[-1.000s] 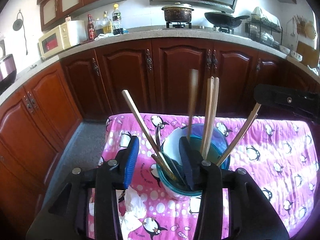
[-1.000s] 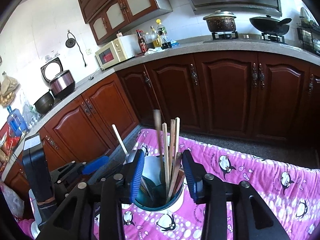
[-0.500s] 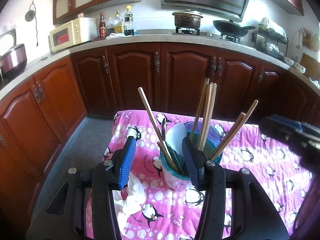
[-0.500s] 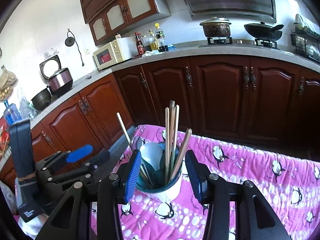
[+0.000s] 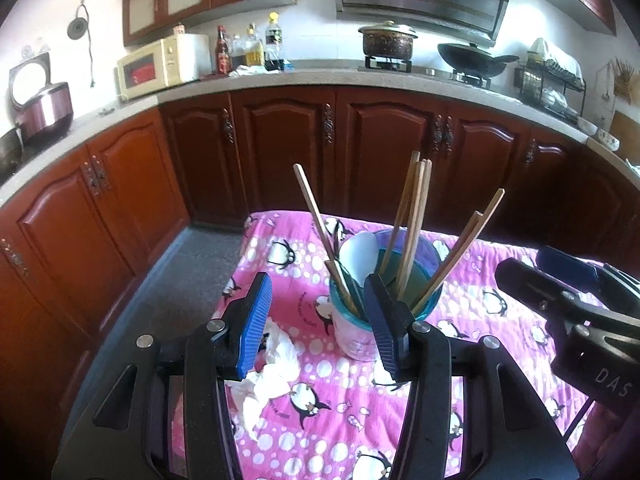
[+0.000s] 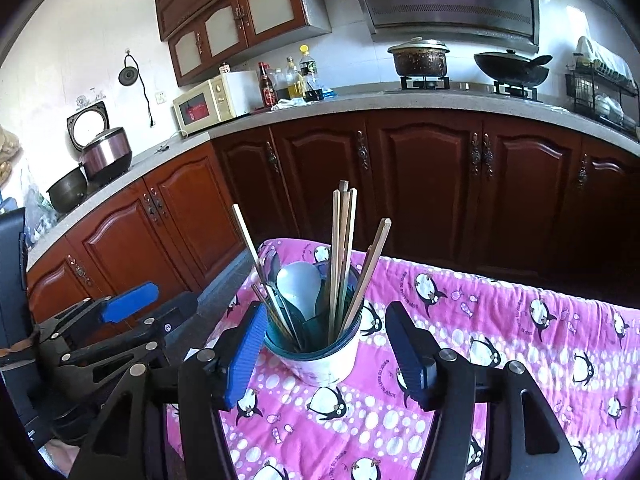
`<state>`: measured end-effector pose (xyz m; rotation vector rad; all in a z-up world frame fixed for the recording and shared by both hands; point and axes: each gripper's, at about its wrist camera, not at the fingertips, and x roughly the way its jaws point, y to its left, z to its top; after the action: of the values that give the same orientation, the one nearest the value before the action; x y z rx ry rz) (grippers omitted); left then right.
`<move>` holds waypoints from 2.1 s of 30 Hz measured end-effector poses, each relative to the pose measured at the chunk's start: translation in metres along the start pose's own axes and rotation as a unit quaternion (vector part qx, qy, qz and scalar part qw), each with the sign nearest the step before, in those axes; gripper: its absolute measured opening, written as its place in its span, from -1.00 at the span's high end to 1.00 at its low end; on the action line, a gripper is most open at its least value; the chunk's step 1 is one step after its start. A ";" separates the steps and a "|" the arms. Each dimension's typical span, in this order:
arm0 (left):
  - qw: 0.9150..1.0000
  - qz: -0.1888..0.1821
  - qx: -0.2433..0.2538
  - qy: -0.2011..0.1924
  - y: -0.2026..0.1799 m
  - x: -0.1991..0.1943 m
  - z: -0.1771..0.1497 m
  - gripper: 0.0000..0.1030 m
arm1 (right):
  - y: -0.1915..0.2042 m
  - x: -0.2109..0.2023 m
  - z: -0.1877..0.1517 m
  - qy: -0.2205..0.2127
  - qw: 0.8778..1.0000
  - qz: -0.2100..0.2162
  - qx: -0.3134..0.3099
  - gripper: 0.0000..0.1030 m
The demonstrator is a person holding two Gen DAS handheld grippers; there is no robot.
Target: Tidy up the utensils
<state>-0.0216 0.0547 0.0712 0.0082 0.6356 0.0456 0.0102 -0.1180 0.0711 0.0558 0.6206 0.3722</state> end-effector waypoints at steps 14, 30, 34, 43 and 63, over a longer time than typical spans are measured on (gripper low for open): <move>1.000 0.012 -0.005 0.003 0.002 -0.007 -0.007 0.08 | 0.001 -0.002 -0.009 0.002 1.000 -0.021 0.009 -0.27; 1.000 0.027 -0.011 0.001 0.003 -0.010 -0.011 0.08 | 0.003 0.003 -0.015 0.013 1.000 -0.022 0.011 -0.31; 1.000 0.027 -0.010 0.003 0.003 -0.009 -0.011 0.08 | 0.004 0.004 -0.016 0.017 1.000 -0.020 0.010 -0.32; 1.000 0.028 -0.007 0.004 0.002 -0.008 -0.012 0.08 | 0.003 0.007 -0.018 0.022 0.999 -0.019 0.013 -0.32; 1.000 0.028 -0.005 0.007 0.002 -0.005 -0.015 0.08 | 0.005 0.008 -0.019 0.025 0.999 -0.019 0.014 -0.33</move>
<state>-0.0345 0.0561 0.0627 0.0160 0.6481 0.1023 0.0037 -0.1117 0.0516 0.0624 0.6763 0.3290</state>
